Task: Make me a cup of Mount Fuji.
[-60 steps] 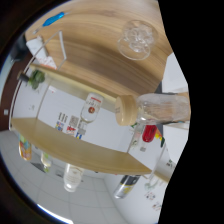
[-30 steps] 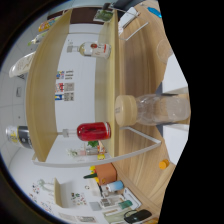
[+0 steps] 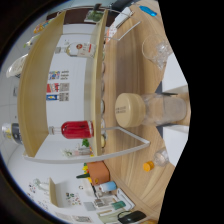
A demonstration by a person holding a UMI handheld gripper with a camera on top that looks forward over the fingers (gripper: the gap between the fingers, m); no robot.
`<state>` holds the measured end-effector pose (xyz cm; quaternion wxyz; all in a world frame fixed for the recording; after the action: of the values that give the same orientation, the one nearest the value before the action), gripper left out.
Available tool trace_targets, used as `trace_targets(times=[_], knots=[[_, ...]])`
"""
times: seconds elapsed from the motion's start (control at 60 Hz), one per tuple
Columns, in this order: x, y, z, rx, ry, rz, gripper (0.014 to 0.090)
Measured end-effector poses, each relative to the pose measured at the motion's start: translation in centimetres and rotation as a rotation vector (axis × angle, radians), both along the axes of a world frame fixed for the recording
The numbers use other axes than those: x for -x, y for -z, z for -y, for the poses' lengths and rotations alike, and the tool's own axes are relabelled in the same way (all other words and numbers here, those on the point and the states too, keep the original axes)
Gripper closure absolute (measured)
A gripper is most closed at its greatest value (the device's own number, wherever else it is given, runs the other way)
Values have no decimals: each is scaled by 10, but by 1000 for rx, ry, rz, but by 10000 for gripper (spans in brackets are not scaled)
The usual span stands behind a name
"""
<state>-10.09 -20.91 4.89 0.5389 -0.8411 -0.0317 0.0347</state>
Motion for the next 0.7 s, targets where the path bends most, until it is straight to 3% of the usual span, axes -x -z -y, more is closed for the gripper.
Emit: trace_targets(times=[0.133,0.25,0.483,0.7], knots=[[0,2,8,21,-9,4,513],[3,-8,17,41,-37,-14,178],[-27,-63,58,33,-19,0,185],[-87,-125,82,94,63,40,186]])
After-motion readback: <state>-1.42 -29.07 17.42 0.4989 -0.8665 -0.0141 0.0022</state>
